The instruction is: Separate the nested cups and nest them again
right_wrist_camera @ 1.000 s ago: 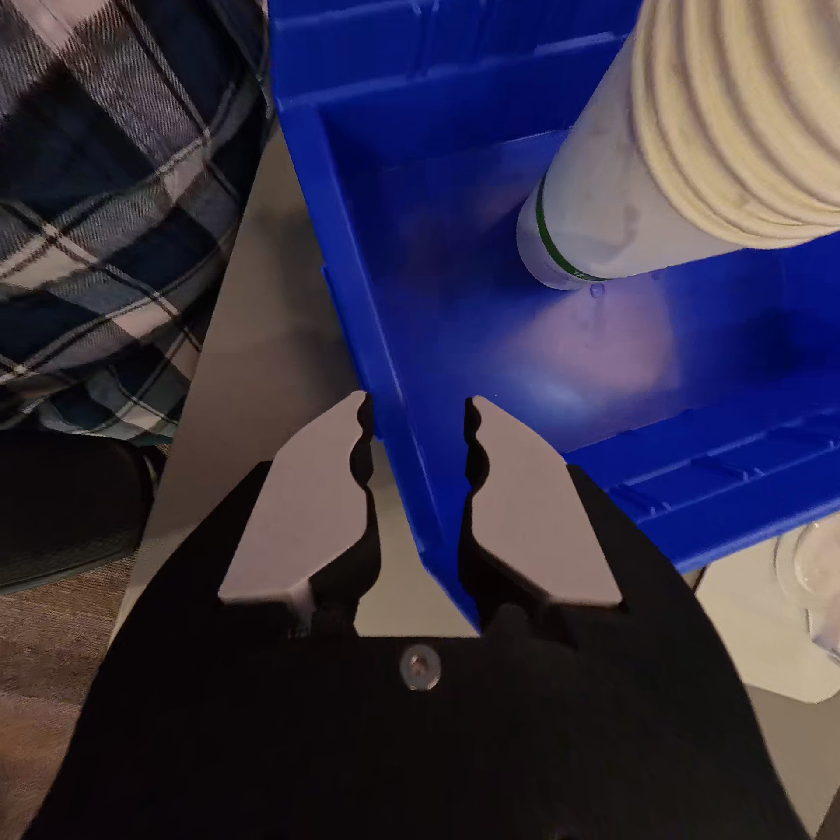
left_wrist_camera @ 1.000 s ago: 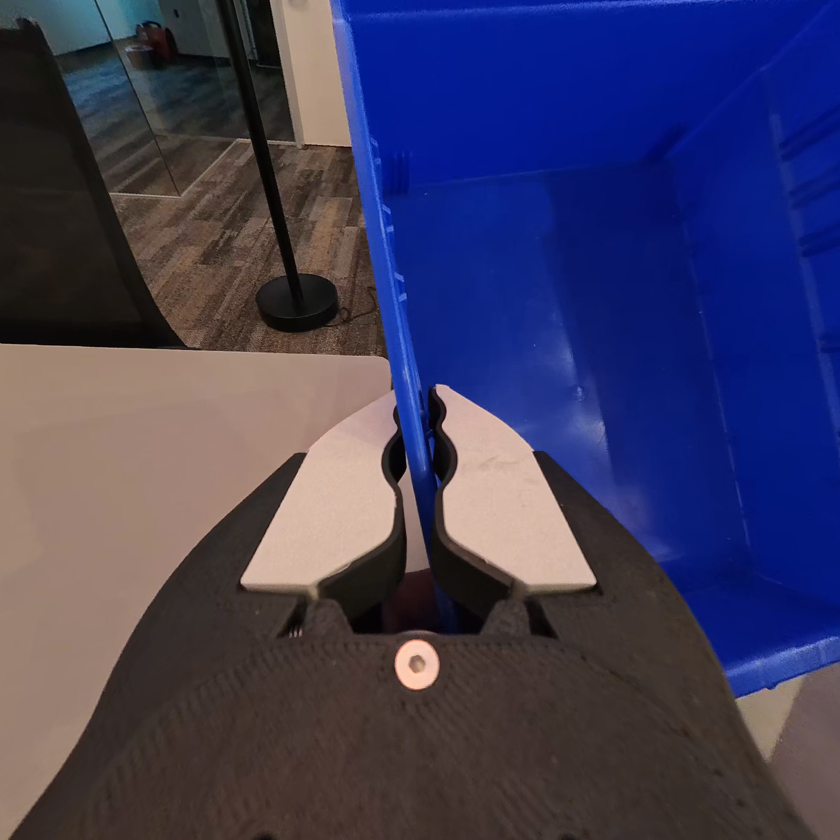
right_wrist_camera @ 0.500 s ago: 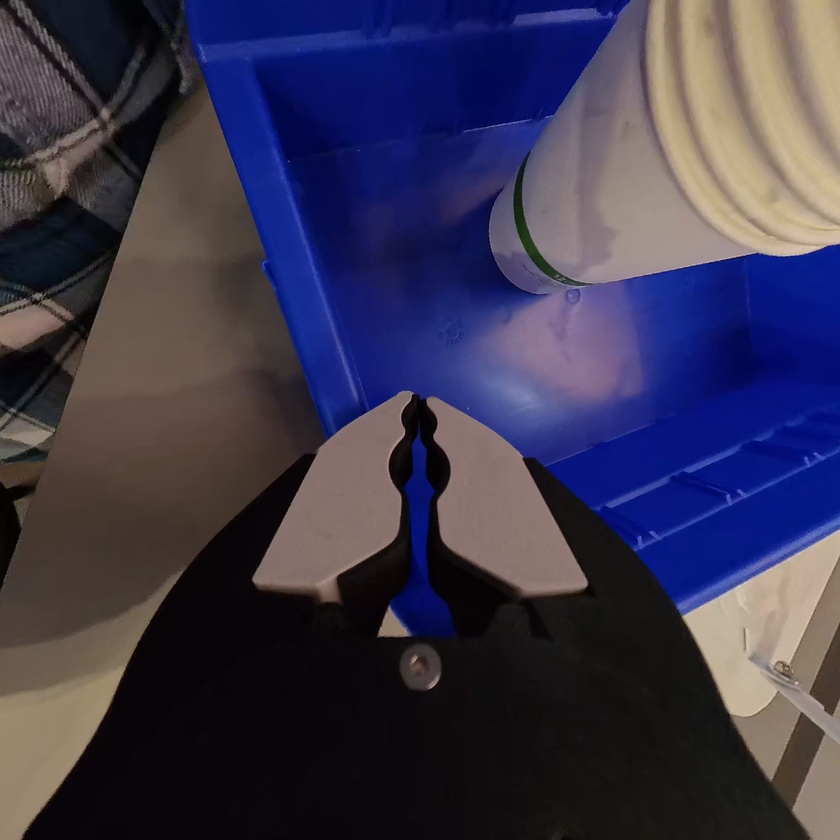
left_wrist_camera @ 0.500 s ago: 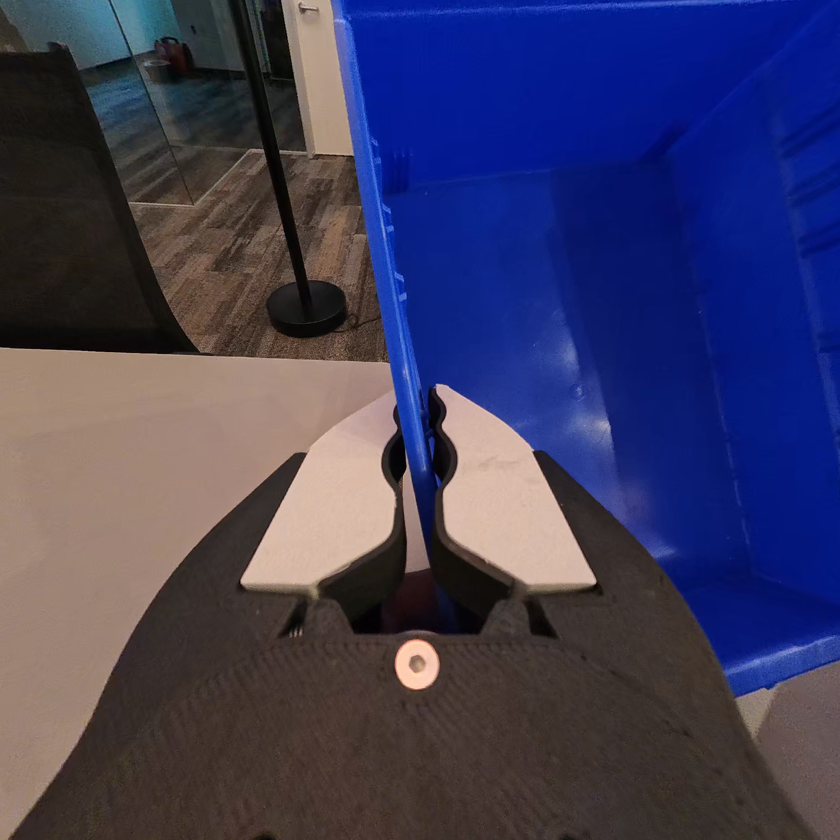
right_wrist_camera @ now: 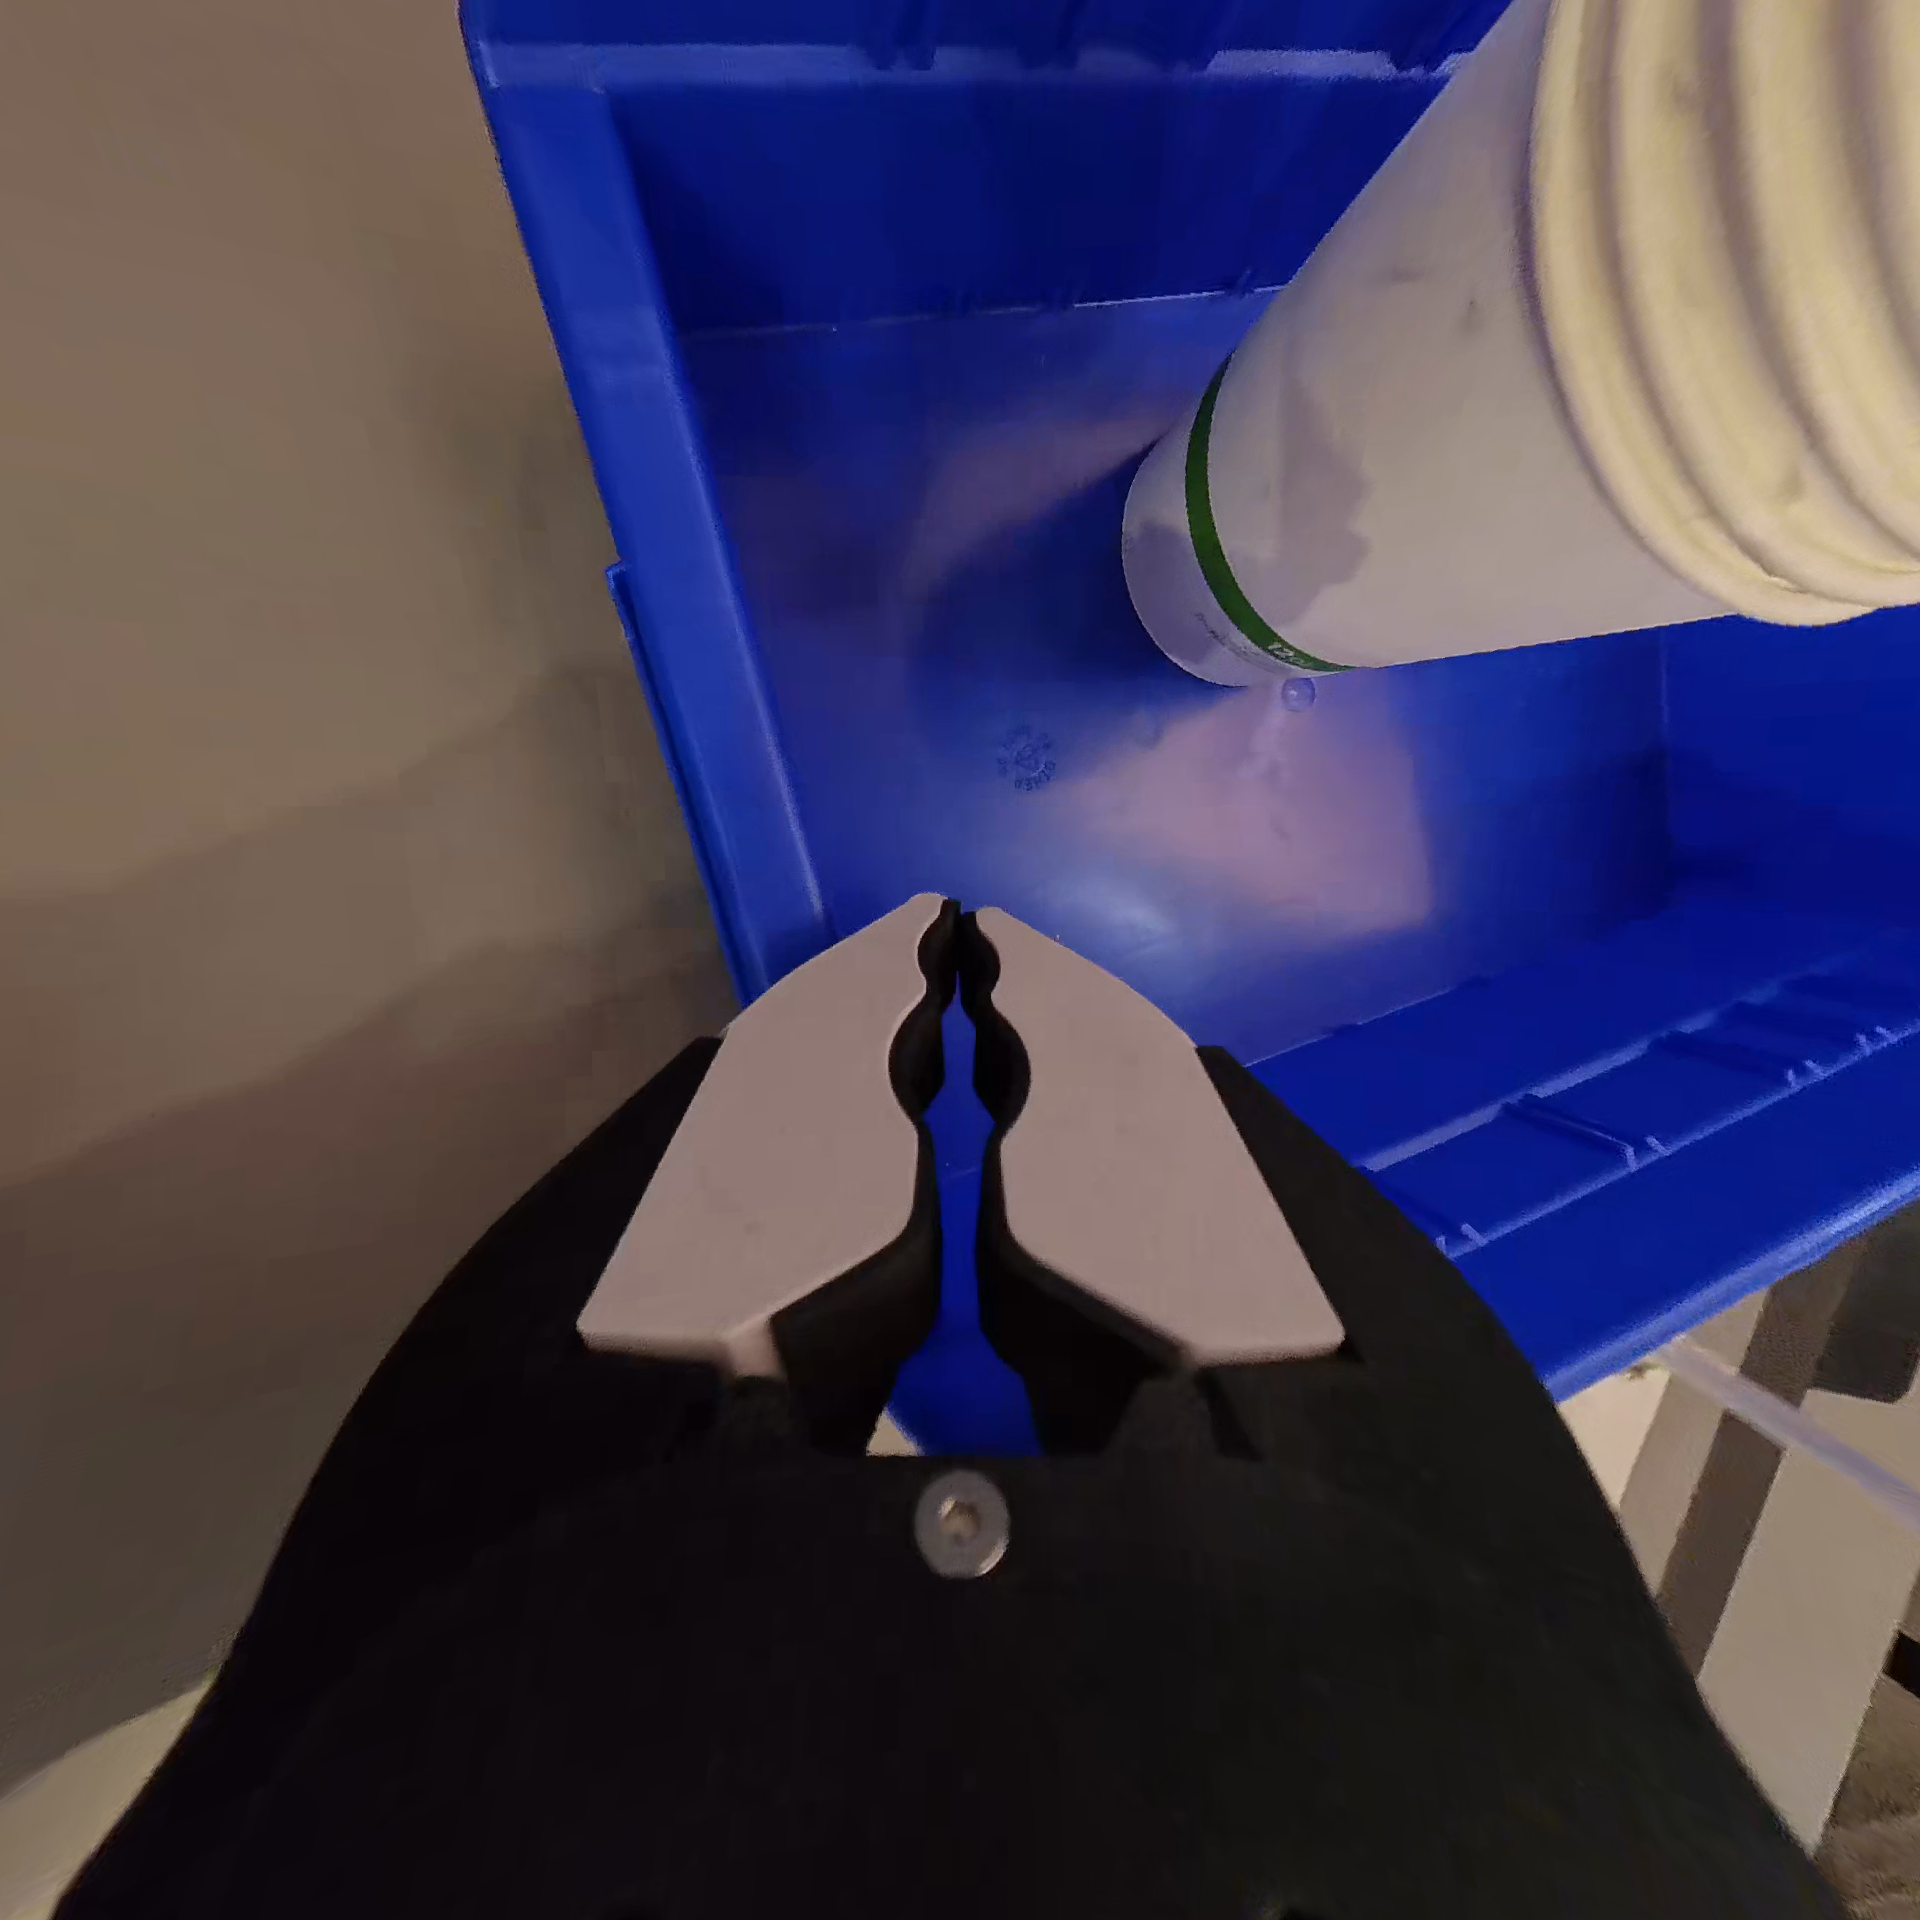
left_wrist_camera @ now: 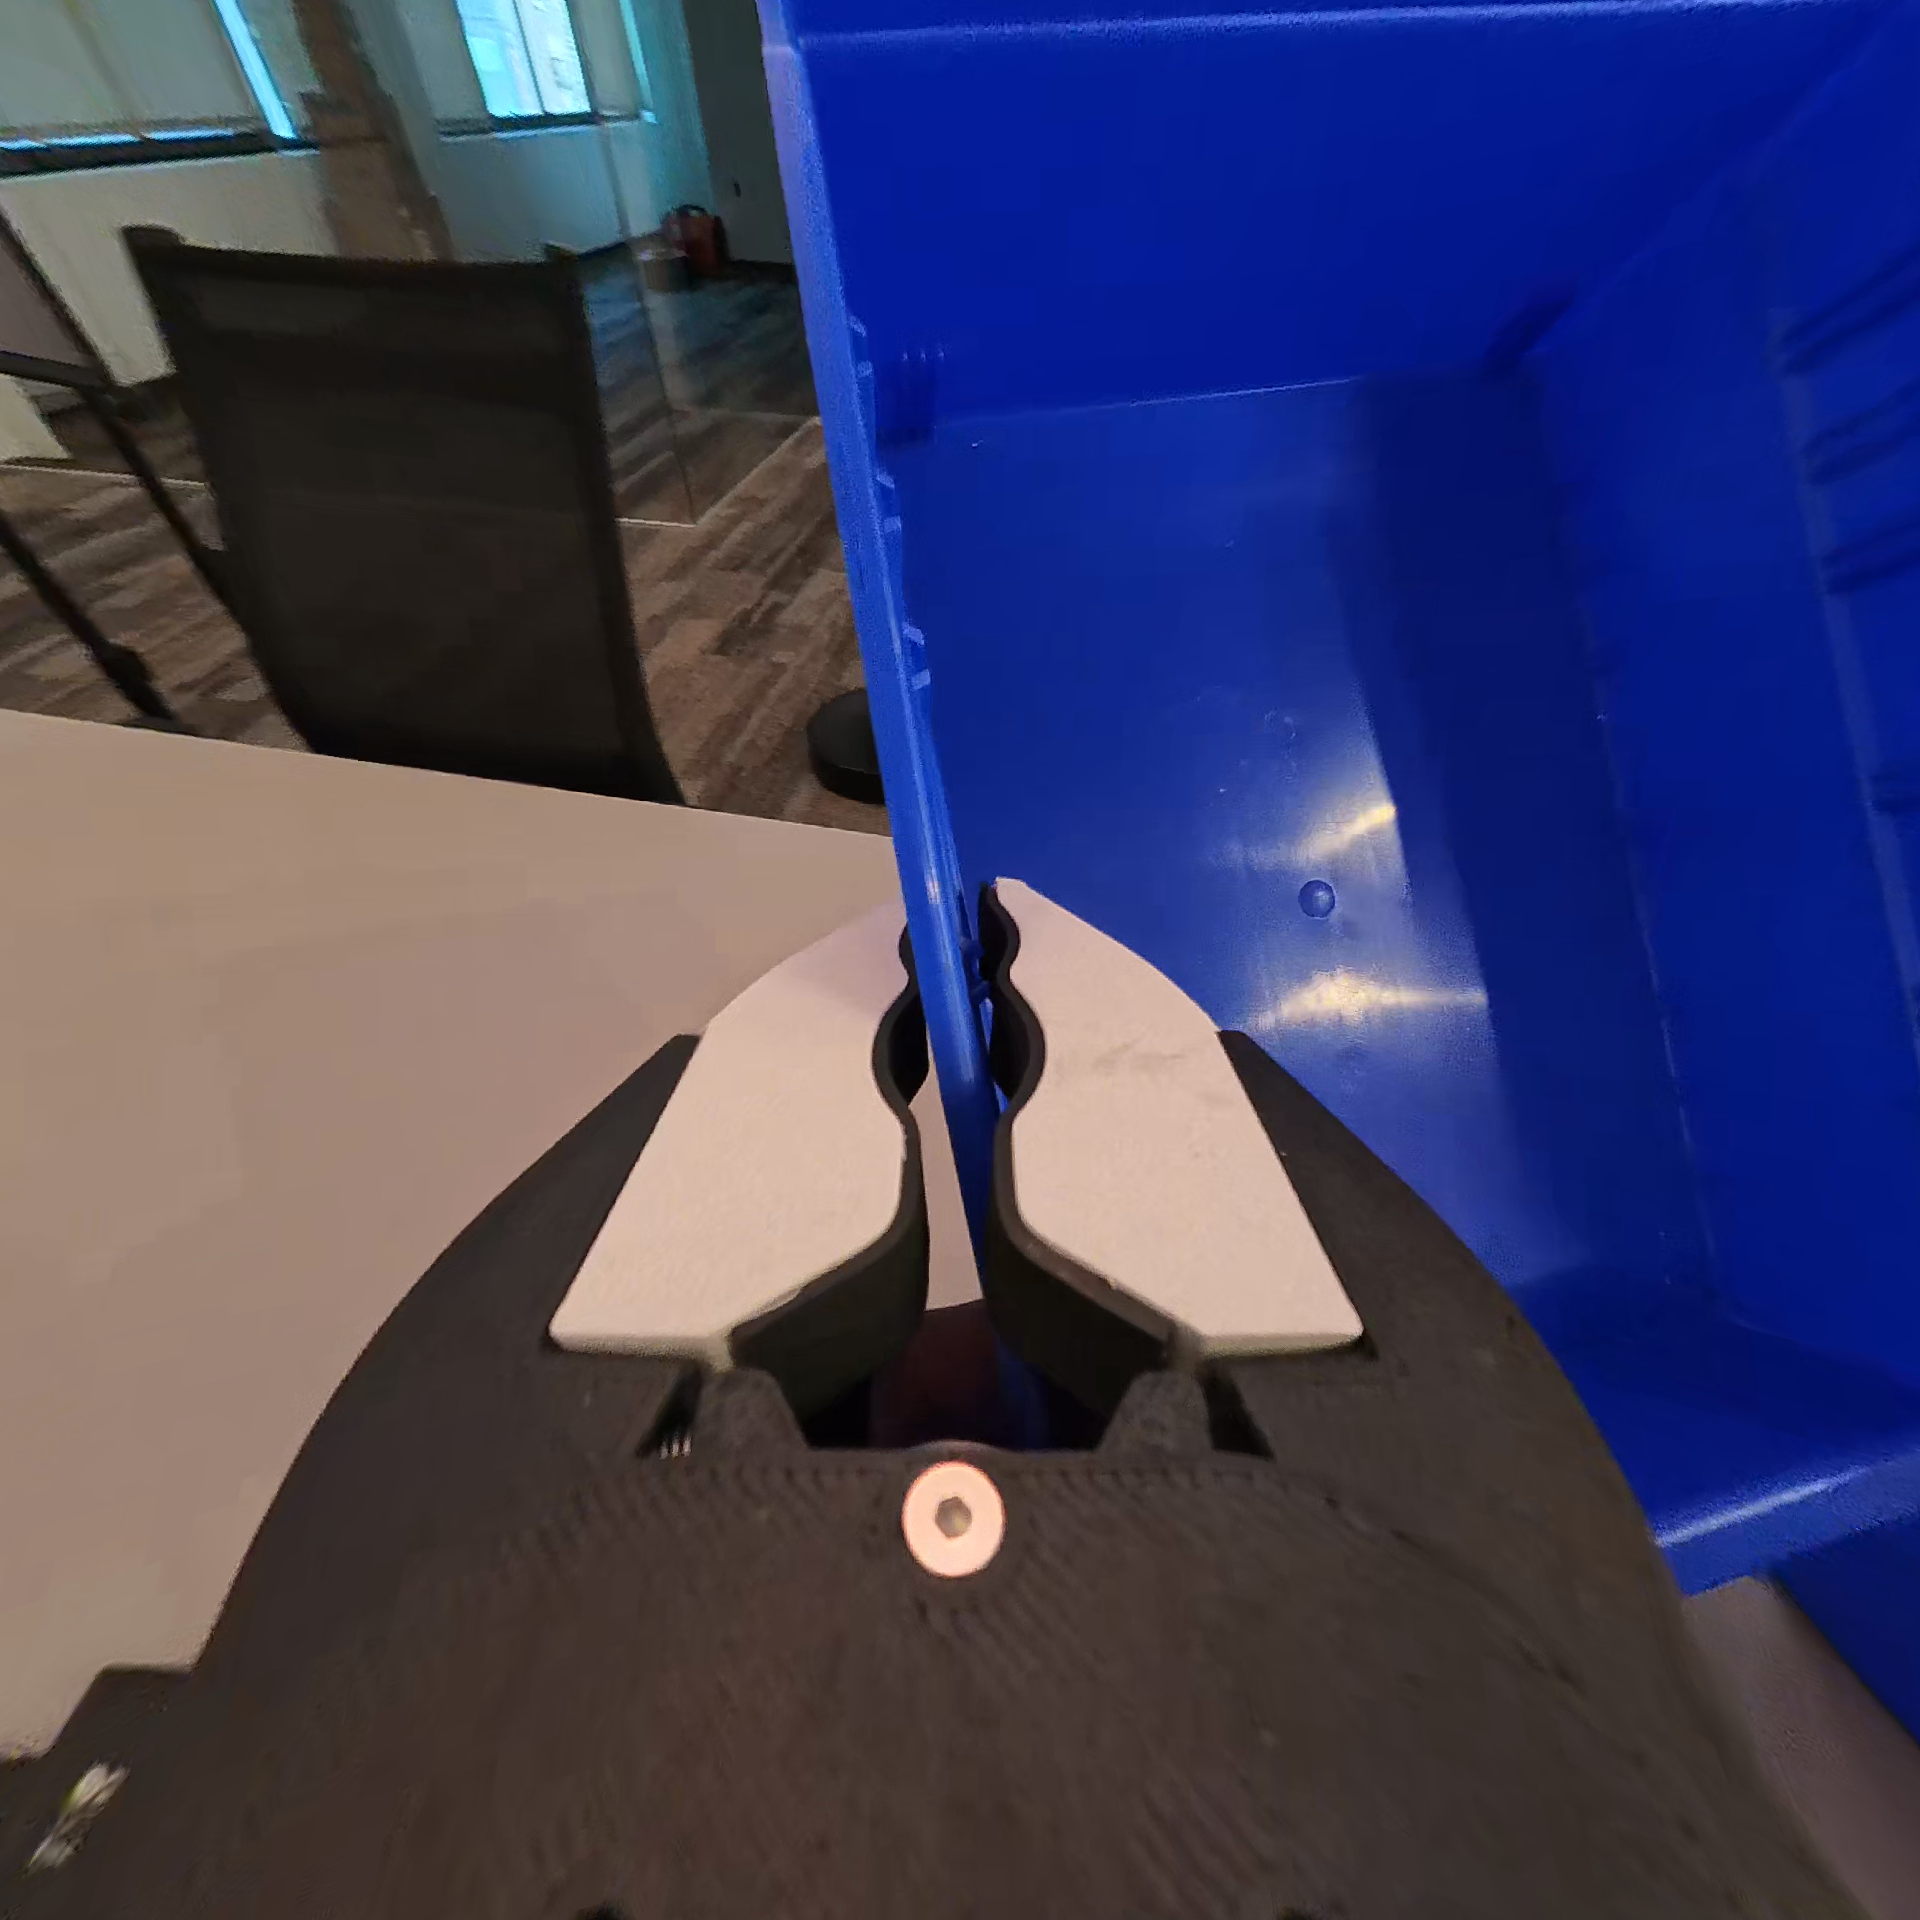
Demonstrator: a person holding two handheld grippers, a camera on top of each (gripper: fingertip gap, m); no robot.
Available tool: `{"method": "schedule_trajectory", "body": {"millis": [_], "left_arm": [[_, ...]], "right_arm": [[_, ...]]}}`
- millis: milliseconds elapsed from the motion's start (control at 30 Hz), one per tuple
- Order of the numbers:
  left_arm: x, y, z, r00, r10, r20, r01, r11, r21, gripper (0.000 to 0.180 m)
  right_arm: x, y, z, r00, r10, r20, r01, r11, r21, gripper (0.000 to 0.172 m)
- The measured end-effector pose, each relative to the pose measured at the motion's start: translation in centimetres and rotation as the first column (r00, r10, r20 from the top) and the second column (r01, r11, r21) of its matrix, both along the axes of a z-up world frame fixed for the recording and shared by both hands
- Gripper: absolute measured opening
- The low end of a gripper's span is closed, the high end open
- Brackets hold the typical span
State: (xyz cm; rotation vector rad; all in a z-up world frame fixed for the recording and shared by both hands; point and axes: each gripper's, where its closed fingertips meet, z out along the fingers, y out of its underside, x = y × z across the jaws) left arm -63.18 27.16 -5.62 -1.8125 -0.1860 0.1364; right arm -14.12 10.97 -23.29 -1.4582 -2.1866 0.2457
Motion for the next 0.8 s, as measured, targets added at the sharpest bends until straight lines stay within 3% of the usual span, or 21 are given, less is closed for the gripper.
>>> {"method": "schedule_trajectory", "body": {"millis": [100, 133, 200, 333, 400, 500, 800], "left_arm": [[-1.6, -1.7, 0.6, 0.998, 0.067, -0.012, -0.067, 0.998, 0.012, 0.006], [-2.0, -2.2, 0.8, 0.996, 0.083, -0.015, -0.082, 0.996, 0.017, 0.006], [-2.5, -3.0, 1.1, 0.995, 0.101, -0.015, -0.100, 0.995, 0.024, 0.006], [-2.5, -3.5, 1.9, 0.994, 0.110, -0.022, -0.109, 0.993, 0.047, 0.006], [-2.1, -3.3, 2.3, 0.995, 0.096, -0.025, -0.094, 0.994, 0.059, 0.006], [-1.5, -3.0, 2.5, 0.997, 0.073, -0.023, -0.071, 0.995, 0.066, 0.006], [-2.4, -4.1, 2.8, 0.991, 0.129, -0.024, -0.127, 0.989, 0.074, 0.006]], "right_arm": [[-2.3, 2.3, 1.1, 0.997, -0.044, -0.061, 0.044, 0.999, 0.000, 0.003], [-2.8, 2.6, 1.9, 0.995, -0.050, -0.087, 0.048, 0.999, -0.017, 0.019], [-3.0, 1.9, 3.7, 0.993, 0.005, -0.121, -0.008, 1.000, -0.023, 0.039], [-2.0, -0.9, 3.6, 0.994, 0.091, -0.056, -0.094, 0.995, -0.045, 0.045], [-1.7, -1.0, 1.5, 0.995, 0.097, 0.024, -0.097, 0.995, 0.010, 0.046], [-2.3, -0.1, -0.9, 0.997, 0.053, 0.057, -0.057, 0.995, 0.080, 0.033], [-6.7, 2.8, -1.2, 0.997, -0.071, 0.004, 0.071, 0.995, 0.068, 0.028]]}}
